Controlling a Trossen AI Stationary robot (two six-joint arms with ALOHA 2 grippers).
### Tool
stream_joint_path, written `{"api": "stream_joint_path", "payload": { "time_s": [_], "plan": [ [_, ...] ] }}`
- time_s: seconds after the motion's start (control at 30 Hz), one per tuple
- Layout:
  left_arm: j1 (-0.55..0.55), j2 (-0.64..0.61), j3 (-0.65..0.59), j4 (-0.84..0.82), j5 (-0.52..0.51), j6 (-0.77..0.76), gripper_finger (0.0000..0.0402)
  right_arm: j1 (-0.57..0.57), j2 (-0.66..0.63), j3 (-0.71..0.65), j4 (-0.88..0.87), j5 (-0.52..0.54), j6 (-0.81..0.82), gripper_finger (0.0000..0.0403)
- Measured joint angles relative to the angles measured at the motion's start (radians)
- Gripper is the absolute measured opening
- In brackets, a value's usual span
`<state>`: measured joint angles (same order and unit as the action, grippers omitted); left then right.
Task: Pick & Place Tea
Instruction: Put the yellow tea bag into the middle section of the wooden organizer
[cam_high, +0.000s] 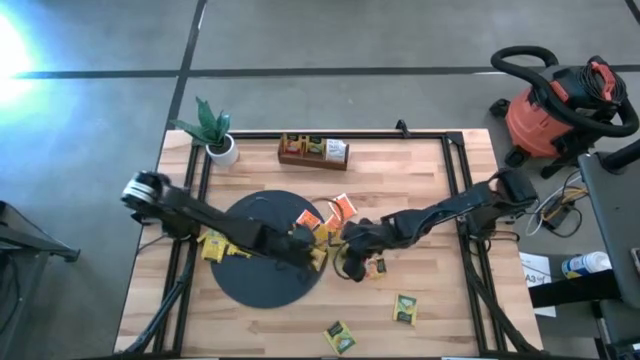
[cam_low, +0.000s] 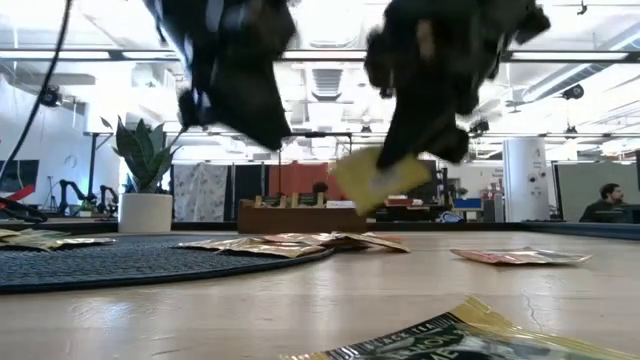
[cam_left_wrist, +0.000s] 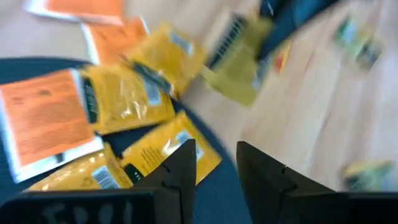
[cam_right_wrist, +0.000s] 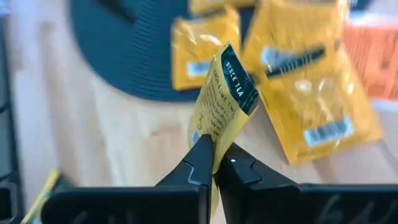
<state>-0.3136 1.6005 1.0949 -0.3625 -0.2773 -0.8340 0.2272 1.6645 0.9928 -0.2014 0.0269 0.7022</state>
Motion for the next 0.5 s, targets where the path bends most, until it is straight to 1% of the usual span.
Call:
{"api": "stream_joint_path", "payload": {
  "time_s": [0.13,0.27,0.33,0.5],
  "plan": [
    [-0.002,-0.128,-0.022,-0.004,-0.110,-0.159,0.0110,-0.007,-0.086,0.000,0.008,0.034,-0.109,0.0011],
    [-0.007,-0.234,-0.025,0.000,-0.216,-0.275,0.0110,-0.016,-0.160,0.000,0.011,0.115,-0.263,0.0011],
    [-0.011,-0.271,-0.027,0.003,-0.240,-0.321,0.0110,-0.017,-0.187,0.005,0.005,0.179,-0.349,0.0011],
    [-0.011,-0.315,-0.032,0.004,-0.246,-0.399,0.0110,-0.012,-0.221,0.026,-0.014,0.377,-0.550,0.0011]
  ]
}}
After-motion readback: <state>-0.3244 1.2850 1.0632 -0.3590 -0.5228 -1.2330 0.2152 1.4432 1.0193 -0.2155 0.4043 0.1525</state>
